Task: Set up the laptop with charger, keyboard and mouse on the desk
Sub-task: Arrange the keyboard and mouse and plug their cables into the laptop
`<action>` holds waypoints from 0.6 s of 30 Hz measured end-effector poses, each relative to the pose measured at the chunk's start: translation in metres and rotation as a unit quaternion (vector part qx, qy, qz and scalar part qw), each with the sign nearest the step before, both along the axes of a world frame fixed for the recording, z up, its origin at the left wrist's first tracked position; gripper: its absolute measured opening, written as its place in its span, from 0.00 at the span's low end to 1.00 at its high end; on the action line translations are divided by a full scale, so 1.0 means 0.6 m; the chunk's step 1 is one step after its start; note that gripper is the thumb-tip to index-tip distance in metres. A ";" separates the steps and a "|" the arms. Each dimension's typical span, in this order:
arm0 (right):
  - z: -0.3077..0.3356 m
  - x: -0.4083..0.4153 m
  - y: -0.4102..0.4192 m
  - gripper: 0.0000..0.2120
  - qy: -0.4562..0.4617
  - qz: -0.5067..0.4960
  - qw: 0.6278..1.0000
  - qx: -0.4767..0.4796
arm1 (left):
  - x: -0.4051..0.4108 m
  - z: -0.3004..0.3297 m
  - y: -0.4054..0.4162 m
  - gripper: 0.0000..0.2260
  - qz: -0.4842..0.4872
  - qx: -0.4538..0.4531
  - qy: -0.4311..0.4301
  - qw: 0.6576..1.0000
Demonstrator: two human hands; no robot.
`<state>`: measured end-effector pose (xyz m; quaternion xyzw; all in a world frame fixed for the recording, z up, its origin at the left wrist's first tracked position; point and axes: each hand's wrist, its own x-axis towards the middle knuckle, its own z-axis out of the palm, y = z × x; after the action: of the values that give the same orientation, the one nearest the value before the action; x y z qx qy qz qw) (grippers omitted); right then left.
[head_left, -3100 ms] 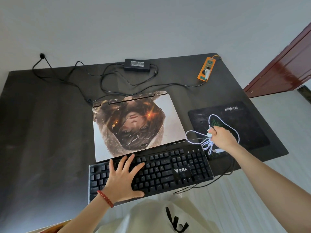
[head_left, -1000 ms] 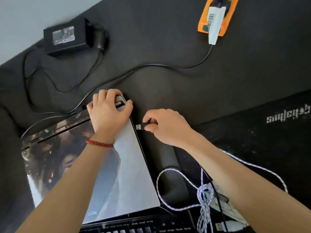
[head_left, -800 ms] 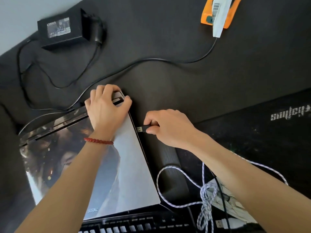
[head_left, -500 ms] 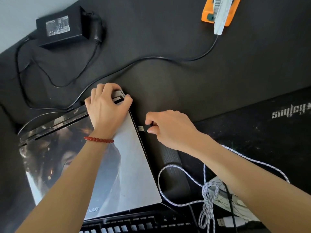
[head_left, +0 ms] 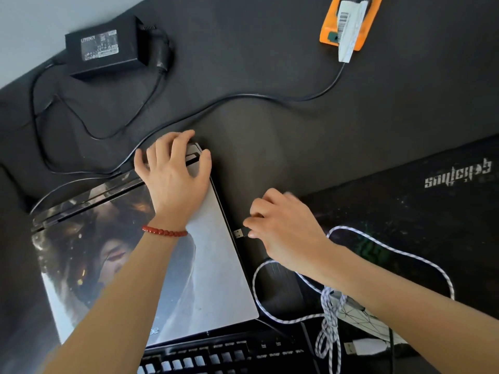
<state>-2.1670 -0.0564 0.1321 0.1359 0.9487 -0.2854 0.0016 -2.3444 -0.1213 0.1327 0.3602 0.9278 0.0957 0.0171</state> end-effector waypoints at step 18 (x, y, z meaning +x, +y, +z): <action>-0.026 0.000 -0.004 0.05 0.120 0.035 0.990 0.061 | 0.041 -0.001 -0.036 0.24 0.058 -0.050 -0.029 0.997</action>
<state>-2.1672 -0.0586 0.1167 0.0670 0.9619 -0.2408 -0.1110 -2.3197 -0.1427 0.1320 0.3020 0.9497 0.0606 0.0563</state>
